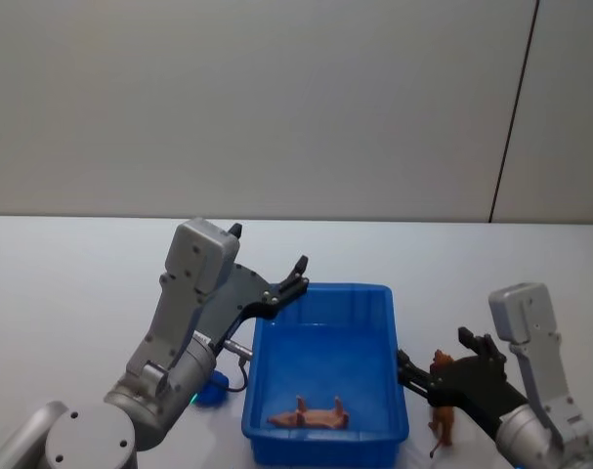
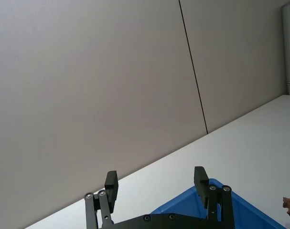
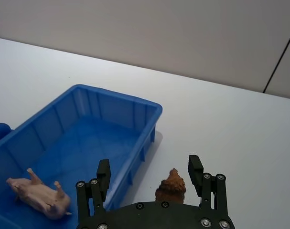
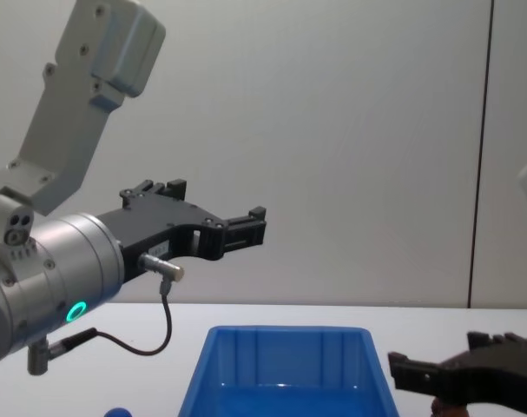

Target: Pick up the two dolls from the table and place them into the box.

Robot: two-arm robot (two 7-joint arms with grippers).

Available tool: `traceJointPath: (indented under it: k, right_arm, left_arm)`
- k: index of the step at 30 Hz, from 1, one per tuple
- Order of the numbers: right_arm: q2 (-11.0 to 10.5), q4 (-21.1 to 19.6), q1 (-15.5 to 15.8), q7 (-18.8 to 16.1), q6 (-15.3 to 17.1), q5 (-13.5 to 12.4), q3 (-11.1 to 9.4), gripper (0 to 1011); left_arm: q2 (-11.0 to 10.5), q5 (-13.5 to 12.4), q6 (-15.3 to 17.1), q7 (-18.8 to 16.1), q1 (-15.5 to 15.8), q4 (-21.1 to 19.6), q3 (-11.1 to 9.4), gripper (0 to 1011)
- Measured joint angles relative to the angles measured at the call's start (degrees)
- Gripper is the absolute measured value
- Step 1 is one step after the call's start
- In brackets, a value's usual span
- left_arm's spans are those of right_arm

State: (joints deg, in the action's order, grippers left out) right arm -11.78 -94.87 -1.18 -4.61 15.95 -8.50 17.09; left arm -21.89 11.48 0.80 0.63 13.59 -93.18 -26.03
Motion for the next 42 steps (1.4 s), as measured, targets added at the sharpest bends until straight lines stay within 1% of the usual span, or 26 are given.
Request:
traceJointPath:
  k: [8, 16, 25, 36, 42]
  right_arm:
    - [0.03, -0.67, 1.01, 2.67, 2.59, 0.05, 0.00, 1001]
    - [0.61, -0.93, 1.72, 5.60, 4.68, 0.69, 0.31, 1001]
    - [2.11, -0.12, 1.95, 8.90, 6.54, 1.42, 0.92, 1001]
    - [4.14, 1.99, 1.47, 11.47, 7.73, 2.34, 1.70, 1001]
    - [5.09, 3.11, 1.19, 12.32, 8.11, 2.76, 2.08, 1001]
  left_arm:
    - [0.00, 0.00, 0.00, 0.00, 0.00, 0.00, 0.00, 1001]
    - [0.00, 0.00, 0.00, 0.00, 0.00, 0.00, 0.00, 1001]
    - [0.00, 0.00, 0.00, 0.00, 0.00, 0.00, 0.00, 1001]
    - [0.00, 0.00, 0.00, 0.00, 0.00, 0.00, 0.00, 1001]
    - [0.00, 0.00, 0.00, 0.00, 0.00, 0.00, 0.00, 1001]
